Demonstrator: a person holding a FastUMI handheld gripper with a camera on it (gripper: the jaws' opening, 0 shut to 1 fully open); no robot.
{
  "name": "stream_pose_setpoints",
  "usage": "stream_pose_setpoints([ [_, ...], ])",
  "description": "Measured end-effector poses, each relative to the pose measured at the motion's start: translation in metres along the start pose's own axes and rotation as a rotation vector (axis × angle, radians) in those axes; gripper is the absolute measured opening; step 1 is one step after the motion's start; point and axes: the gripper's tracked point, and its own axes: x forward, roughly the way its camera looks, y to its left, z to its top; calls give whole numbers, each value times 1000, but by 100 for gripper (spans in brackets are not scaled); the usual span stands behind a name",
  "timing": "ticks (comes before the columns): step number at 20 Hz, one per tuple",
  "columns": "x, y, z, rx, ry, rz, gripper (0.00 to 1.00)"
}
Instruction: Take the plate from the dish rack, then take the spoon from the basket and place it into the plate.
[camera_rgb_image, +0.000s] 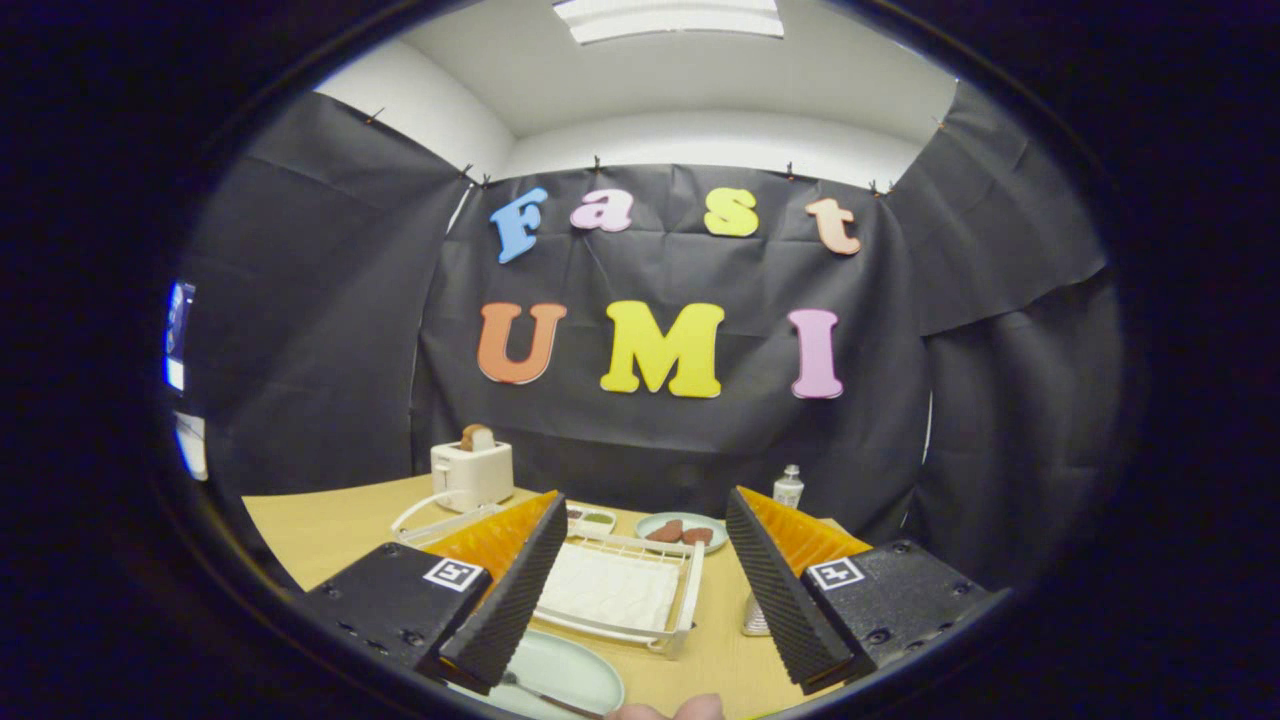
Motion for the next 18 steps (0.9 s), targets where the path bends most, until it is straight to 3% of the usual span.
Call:
stream_pose_setpoints([
  [3,-17,6,12,32,-71,-65,100],
  [8,-25,27,9,54,-120,-93,100],
  [18,-16,66,-6,67,-121,-57,100],
])
